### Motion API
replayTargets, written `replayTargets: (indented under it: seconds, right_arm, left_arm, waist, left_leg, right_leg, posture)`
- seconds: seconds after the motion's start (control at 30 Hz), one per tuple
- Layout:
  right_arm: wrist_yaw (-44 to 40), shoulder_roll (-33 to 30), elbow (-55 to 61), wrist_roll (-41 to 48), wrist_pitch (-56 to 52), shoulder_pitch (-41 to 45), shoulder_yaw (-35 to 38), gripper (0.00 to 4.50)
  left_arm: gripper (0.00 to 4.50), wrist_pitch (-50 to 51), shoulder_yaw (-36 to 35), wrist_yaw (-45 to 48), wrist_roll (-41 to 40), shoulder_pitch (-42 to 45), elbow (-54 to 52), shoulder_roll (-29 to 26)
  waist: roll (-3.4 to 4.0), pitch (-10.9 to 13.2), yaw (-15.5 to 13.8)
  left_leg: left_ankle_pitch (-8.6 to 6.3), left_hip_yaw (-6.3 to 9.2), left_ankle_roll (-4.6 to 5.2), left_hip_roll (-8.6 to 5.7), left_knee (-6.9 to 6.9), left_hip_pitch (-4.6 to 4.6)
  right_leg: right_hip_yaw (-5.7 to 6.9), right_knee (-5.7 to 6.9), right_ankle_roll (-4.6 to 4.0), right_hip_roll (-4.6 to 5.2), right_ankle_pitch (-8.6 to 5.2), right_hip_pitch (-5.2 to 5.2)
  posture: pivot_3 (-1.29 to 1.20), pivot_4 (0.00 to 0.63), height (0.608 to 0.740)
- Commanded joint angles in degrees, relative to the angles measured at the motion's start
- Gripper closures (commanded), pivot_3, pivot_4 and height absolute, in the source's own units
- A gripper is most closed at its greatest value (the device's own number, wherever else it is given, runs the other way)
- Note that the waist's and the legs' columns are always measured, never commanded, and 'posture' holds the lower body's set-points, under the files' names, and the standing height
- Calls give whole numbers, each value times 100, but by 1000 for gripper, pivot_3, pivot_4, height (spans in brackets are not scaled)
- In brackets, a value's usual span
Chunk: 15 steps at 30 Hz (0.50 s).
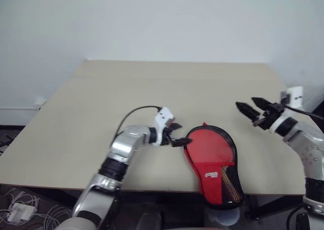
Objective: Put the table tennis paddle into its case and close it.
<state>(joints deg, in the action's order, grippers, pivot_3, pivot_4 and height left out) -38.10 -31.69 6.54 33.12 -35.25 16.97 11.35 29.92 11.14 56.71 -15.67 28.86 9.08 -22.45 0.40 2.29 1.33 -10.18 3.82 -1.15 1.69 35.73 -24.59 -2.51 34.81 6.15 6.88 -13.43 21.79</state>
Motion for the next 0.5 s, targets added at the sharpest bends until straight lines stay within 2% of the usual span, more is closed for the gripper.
replayTargets:
  seconds: [0.03,0.17,0.27,0.5]
  right_arm:
    - [-616,66,-112,32,327,143,-268,204]
    - [-1335,-43,-664,76,440,399,-392,204]
    - [-1468,12,-931,40,491,590,-417,204]
    - [-1576,177,-1200,-43,600,826,-542,204]
  left_arm:
    - [0,-89,-397,295,-270,-265,-591,-466]
    - [0,286,-719,509,-496,-1115,-1256,-1277]
    - [0,290,-793,484,-463,-1666,-1552,-1643]
    - [0,361,-945,-22,-439,-2426,-1790,-1652]
  waist:
    - [8,11,1]
    - [5,25,10]
    - [4,29,12]
    - [9,33,-7]
  left_leg:
    - [0,-1,0,0,-1,0]
    - [2,-1,-8,0,2,2]
    - [-10,-4,-34,1,3,4]
    - [-7,-4,-41,8,-1,3]
  right_leg:
    - [-1,0,1,0,0,0]
    - [-1,1,-4,1,-1,7]
    - [-2,7,-10,2,2,12]
    - [2,21,-20,1,9,27]
  posture:
    - [0,0,740]
    - [0,0,740]
    - [0,0,740]
    - [0,0,740]
